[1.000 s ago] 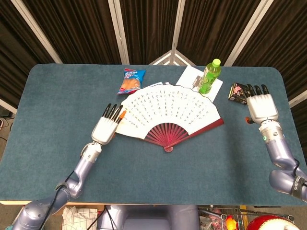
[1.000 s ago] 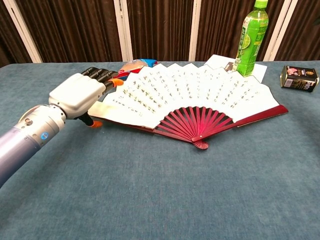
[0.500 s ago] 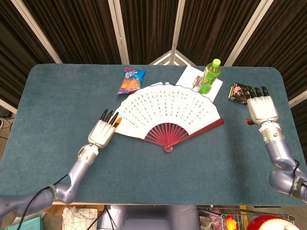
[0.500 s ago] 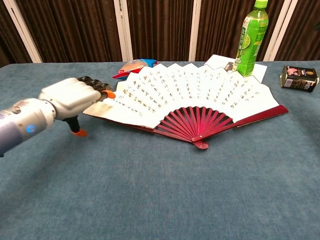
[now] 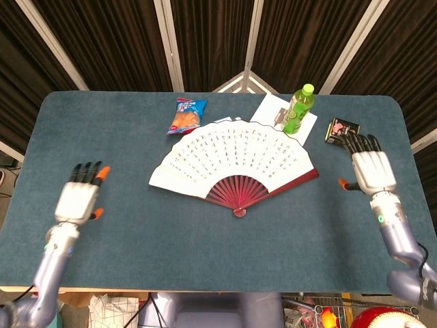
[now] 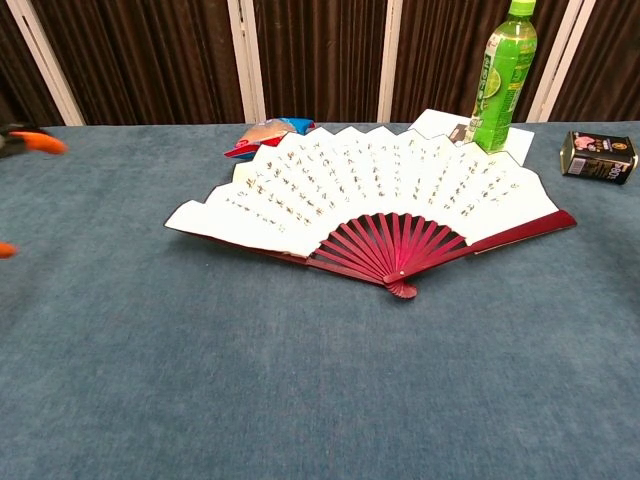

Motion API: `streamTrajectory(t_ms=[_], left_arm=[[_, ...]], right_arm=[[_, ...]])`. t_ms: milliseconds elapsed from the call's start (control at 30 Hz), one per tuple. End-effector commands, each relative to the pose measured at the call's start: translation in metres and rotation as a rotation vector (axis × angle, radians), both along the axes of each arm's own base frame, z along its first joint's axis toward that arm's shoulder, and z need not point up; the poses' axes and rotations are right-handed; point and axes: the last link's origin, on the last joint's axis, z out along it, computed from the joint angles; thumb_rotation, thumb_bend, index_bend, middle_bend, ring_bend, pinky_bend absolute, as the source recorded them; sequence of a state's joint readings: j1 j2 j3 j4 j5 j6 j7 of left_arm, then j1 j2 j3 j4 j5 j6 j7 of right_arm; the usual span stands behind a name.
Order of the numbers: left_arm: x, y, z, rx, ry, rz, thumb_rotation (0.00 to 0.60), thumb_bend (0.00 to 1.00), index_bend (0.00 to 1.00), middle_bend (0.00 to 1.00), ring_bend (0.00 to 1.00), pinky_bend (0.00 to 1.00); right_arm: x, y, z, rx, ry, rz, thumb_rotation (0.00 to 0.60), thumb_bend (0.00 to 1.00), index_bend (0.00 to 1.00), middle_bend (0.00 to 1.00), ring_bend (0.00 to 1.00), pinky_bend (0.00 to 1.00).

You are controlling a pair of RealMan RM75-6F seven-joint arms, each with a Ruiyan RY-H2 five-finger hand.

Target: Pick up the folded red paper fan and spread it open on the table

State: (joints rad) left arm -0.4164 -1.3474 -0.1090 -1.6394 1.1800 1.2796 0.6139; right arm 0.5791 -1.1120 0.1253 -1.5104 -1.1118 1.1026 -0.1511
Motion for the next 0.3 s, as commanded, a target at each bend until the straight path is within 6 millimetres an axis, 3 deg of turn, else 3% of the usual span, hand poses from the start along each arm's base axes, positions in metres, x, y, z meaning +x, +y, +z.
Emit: streamTrajectory(t_ms=[33,300], left_arm=[[-0.036,-0.056,0.039,0.13,-0.082,0.052,0.6,0.0,0.11,0.0,0.0,0.0],[-0.083,-0.111,0.064,0.233,-0.144,0.178,0.6,0.0,0.1,0.0,0.0,0.0]], right_arm=[[-0.022,0.054,-0.014,-0.013,-0.104,0.014,0.6,0.23,0.09,0.05,0.08,0.05],[-0.06,0.117,-0.026,-0.031,-0.086,-0.012,0.6,0.23,0.09,0.05,0.07,0.05]])
